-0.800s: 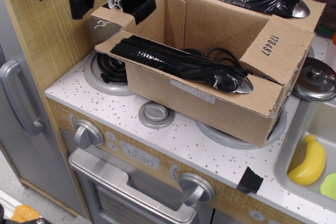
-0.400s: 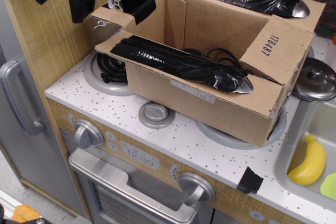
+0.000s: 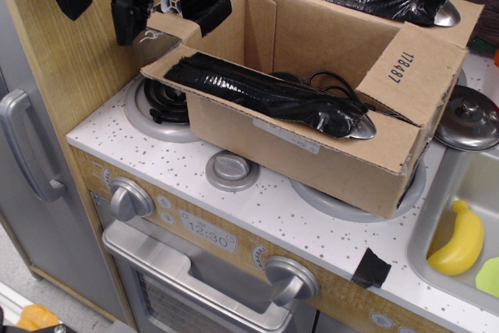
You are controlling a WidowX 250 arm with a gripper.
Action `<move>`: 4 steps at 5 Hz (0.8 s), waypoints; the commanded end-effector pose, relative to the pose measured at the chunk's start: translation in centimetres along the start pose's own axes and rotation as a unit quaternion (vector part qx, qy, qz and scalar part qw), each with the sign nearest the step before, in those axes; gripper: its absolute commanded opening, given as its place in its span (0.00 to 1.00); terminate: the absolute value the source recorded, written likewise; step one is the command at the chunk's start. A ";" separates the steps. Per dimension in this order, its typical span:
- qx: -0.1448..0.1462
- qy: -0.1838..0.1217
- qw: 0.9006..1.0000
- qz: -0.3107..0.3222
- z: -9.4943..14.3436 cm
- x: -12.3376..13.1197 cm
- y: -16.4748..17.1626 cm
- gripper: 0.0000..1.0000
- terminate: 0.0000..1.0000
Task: Close small4fbox flaps
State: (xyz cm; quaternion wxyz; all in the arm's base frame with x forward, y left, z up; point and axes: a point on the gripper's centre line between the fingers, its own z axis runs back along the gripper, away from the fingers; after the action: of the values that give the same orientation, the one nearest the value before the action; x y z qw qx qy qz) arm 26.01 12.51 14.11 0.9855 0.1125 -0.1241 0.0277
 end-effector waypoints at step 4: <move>-0.001 -0.112 0.994 0.014 -3.6 2.0 1.0 1.00 0.00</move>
State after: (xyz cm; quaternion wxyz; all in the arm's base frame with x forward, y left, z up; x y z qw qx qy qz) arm 28.49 14.01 10.43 0.9673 0.1052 -0.2289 0.0305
